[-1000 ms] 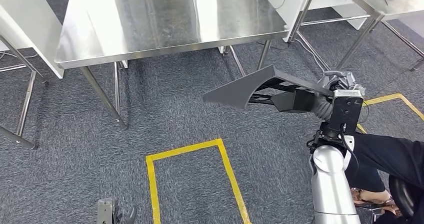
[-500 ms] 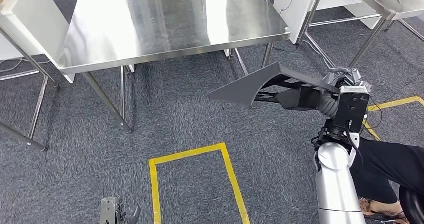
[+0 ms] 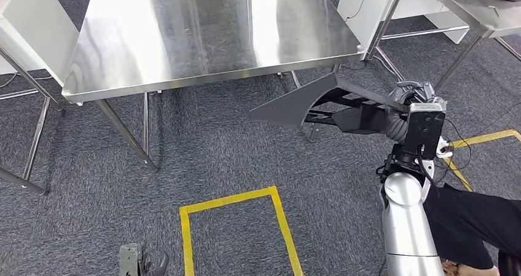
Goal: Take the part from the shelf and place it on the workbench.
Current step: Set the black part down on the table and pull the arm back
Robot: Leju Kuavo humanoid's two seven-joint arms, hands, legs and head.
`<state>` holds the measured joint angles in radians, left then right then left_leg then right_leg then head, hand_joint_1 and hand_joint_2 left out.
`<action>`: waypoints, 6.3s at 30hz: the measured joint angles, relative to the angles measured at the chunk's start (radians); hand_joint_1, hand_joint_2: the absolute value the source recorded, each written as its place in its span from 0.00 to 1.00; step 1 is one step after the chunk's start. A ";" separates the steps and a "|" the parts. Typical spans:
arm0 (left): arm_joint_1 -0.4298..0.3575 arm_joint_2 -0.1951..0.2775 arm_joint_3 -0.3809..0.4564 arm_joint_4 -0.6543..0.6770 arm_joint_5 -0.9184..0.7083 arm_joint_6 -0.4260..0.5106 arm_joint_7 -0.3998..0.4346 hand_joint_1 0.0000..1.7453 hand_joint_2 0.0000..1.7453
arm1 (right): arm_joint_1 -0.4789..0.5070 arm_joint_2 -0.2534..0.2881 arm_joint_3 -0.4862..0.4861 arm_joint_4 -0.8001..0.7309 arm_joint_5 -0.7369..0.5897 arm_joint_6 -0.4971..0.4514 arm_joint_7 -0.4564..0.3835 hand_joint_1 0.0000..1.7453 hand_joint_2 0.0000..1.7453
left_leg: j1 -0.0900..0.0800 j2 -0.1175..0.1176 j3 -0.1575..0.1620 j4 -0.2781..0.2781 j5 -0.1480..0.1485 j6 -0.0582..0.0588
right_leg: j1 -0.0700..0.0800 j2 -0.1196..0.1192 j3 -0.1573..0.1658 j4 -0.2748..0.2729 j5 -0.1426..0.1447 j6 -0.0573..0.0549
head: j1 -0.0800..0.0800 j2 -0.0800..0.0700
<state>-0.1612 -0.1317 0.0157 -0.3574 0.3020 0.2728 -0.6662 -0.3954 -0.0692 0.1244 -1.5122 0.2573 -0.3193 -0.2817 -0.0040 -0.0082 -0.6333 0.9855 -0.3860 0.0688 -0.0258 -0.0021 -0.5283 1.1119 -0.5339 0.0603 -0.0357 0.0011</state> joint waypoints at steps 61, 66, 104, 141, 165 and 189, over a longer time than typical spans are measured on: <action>0.004 0.030 0.026 0.028 -0.041 -0.073 0.010 0.00 1.00 | -0.510 -0.535 0.129 0.338 0.231 0.384 0.200 1.00 1.00 | -0.019 -0.011 -0.013 -0.023 0.046 0.015 | 0.012 0.012 0.015 -0.081 -0.011 -0.016 | 0.009 0.000; 0.001 0.025 0.028 0.028 -0.060 -0.072 0.019 0.00 1.00 | -0.438 -0.570 0.132 0.261 0.198 0.392 0.203 1.00 1.00 | -0.018 -0.016 0.006 -0.023 0.021 0.024 | 0.005 0.010 -0.169 0.151 -0.036 0.004 | 0.013 0.000; 0.007 0.020 0.061 0.028 -0.070 -0.074 0.000 0.00 1.00 | -0.494 -0.397 0.179 0.365 0.337 0.281 0.227 1.00 1.00 | -0.006 -0.078 0.025 0.019 -0.040 -0.006 | -0.001 0.008 -0.082 -0.118 0.118 0.003 | 0.012 0.000; -0.002 0.021 0.081 0.030 -0.084 -0.069 0.022 0.00 1.00 | -0.505 -0.312 0.177 0.504 0.375 0.214 0.181 1.00 1.00 | 0.017 0.006 -0.144 0.289 -0.188 -0.047 | -0.004 0.011 -0.027 -0.107 0.056 -0.030 | -0.004 0.000; -0.017 0.018 0.100 0.031 -0.113 -0.054 0.011 0.00 1.00 | -0.610 -0.144 0.325 0.825 0.834 -0.044 0.263 1.00 1.00 | -0.043 -0.041 -0.039 0.036 -0.007 0.015 | 0.018 0.011 -0.089 -0.099 0.100 -0.024 | 0.003 0.000; -0.042 0.030 0.107 0.038 -0.114 -0.026 -0.027 0.00 0.00 | -0.616 0.087 0.346 1.044 1.120 -0.156 0.293 0.00 0.00 | 0.002 -0.007 -0.019 0.024 -0.011 -0.029 | -0.007 -0.008 -0.029 -0.131 0.072 -0.030 | -0.003 0.000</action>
<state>-0.2027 -0.1014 0.1224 -0.3197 0.1878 0.2466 -0.6937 -1.0111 0.0178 0.4706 -0.4683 1.3772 -0.4756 0.0110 -0.0020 -0.0153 -0.6524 1.0097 -0.3968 0.0396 -0.0331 -0.0099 -0.5568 0.9808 -0.4623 0.0308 -0.0385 0.0011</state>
